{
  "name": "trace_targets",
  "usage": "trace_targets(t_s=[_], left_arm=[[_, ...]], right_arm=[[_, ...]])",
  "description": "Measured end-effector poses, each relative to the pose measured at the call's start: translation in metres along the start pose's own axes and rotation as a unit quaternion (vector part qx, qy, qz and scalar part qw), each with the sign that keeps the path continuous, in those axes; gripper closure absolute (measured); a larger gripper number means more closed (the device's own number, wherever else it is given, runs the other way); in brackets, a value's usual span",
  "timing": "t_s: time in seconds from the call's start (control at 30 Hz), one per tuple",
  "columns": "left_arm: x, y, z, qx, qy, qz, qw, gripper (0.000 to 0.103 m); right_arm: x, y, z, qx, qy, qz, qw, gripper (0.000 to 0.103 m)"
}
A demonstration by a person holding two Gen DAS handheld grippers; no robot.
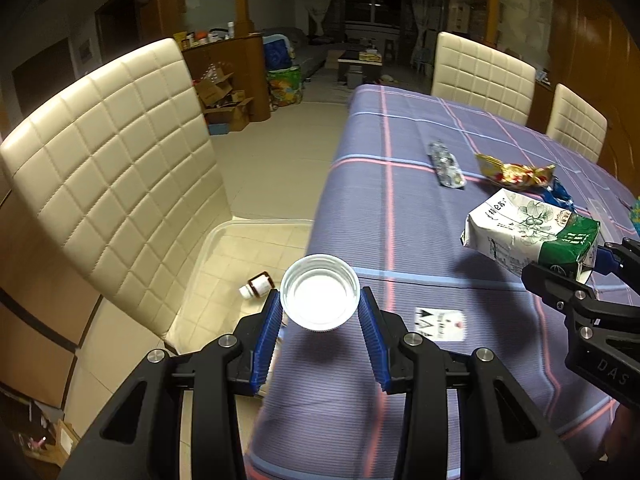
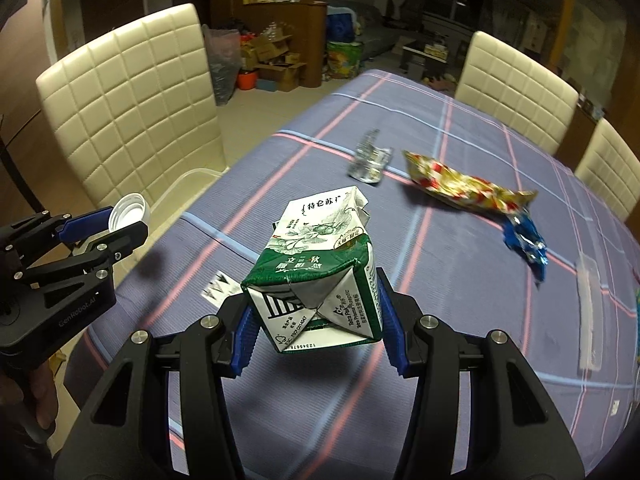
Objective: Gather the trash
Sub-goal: 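Carry the cap and carton to the clear bin and open the left tool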
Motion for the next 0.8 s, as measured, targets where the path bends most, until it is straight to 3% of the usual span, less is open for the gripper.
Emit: trace_targets(t_s=[0.8], left_arm=[[0.044,0.000,0.088,-0.065,-0.048,0.026,0.9964,0.064]], right_arm=[[0.050,-0.051,0.096,-0.081,-0.058,0.016,0.995,0.050]])
Point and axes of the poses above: each gripper's, at about its wrist camera, not at the fingertips, and x roughly the way its jaws point, z to its left, y to its underside, the point moved 10 cm from there along x, roughly the way its jaws point, and after that the axes turned 2 degrees about -x, right-handed, at the moved point
